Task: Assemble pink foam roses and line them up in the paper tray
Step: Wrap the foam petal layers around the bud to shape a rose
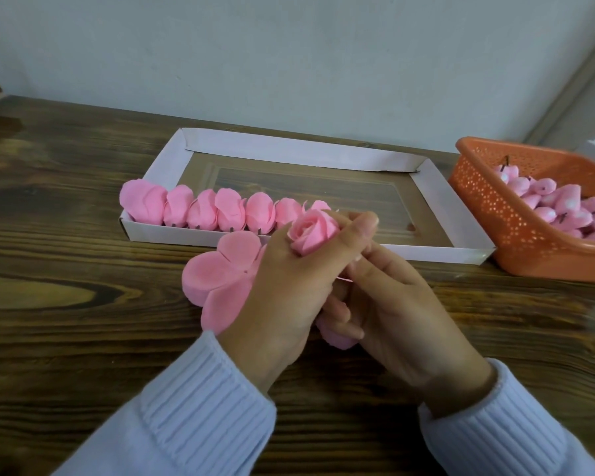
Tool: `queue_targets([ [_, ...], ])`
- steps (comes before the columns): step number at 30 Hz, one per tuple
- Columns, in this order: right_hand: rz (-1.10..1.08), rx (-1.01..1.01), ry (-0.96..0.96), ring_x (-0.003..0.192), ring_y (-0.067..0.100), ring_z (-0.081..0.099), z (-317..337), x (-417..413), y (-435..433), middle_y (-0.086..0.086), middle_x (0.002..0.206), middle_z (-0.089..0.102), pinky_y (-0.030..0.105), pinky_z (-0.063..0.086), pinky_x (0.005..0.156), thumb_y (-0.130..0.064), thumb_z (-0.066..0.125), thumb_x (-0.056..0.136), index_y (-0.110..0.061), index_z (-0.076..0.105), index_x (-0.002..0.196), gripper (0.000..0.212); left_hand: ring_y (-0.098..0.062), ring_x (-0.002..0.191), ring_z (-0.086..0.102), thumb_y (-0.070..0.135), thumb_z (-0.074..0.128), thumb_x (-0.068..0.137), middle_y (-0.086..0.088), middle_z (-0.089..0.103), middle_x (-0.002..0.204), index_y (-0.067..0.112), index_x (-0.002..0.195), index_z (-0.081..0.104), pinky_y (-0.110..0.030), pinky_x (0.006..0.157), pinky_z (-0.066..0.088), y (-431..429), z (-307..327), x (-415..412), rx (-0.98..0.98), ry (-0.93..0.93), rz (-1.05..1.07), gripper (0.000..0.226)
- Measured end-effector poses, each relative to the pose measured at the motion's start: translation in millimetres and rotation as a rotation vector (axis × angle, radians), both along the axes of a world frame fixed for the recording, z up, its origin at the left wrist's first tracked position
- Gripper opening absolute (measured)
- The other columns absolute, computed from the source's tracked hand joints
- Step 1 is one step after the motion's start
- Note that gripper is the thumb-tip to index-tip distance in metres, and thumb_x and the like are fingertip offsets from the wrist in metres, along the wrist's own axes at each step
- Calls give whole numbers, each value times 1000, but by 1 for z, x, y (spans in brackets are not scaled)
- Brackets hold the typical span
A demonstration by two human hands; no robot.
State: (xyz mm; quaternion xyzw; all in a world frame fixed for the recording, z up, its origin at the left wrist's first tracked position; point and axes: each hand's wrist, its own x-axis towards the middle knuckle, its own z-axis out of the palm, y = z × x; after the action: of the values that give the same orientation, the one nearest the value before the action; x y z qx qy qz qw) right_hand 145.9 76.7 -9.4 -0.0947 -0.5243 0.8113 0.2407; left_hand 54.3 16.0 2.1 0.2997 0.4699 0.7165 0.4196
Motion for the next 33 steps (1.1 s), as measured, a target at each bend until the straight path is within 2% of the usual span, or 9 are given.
queue_targets([
  [3,-33,70,-46,47,11,43,-1,0,-1,3,62,53,31,20,42,-22,46,91,-18,68,90,23,-16,31,42,48,69,71,-4,63,56,23,102,73,-28,43,47,-2,2,-1,14,24,-37,40],
  [8,18,91,-50,56,12,47,1,2,-1,4,65,54,26,30,48,-28,57,83,-17,59,121,39,-50,57,56,60,67,60,-5,75,92,29,90,74,-33,48,48,-2,2,1,6,78,45,44],
  [11,0,75,-30,55,9,47,0,2,-2,1,65,56,21,34,48,-23,52,88,-17,66,105,23,-32,51,52,59,66,58,-15,71,82,24,89,74,-20,40,40,-2,1,1,17,58,65,47],
  [14,-10,36,-57,51,10,47,-1,0,-2,0,60,57,24,28,47,-25,44,91,-12,68,81,29,-14,34,42,57,67,59,-16,61,57,22,80,75,-17,38,36,-3,0,1,29,57,17,41],
  [17,17,-15,4,57,9,53,-1,0,-1,3,67,59,20,38,50,-22,49,89,-18,72,97,24,-5,33,47,45,79,68,-4,70,67,18,76,74,-16,36,36,-1,0,1,48,52,31,29],
  [20,59,-49,48,61,8,55,0,-1,0,2,70,58,19,43,52,-20,55,85,-21,69,113,31,-3,34,48,45,74,71,8,60,53,3,83,69,-15,34,36,-1,-1,2,56,65,95,44],
  [26,16,-37,-92,49,12,47,-3,-1,0,4,58,56,21,37,46,-25,44,96,-1,63,91,32,-12,33,49,44,72,72,-2,74,80,24,74,73,-19,35,39,-1,-3,2,31,113,47,20],
  [30,57,-75,-16,58,12,54,2,0,1,13,76,55,21,42,49,-21,51,89,-15,68,107,25,-1,37,54,48,70,77,5,72,70,23,83,76,-15,33,35,-2,1,2,47,78,76,26],
  [33,103,-64,19,61,9,54,5,0,0,7,75,57,19,42,51,-18,52,87,-11,59,114,28,-1,37,51,54,72,72,10,69,64,25,85,75,-15,34,35,-3,-2,0,61,110,93,32],
])
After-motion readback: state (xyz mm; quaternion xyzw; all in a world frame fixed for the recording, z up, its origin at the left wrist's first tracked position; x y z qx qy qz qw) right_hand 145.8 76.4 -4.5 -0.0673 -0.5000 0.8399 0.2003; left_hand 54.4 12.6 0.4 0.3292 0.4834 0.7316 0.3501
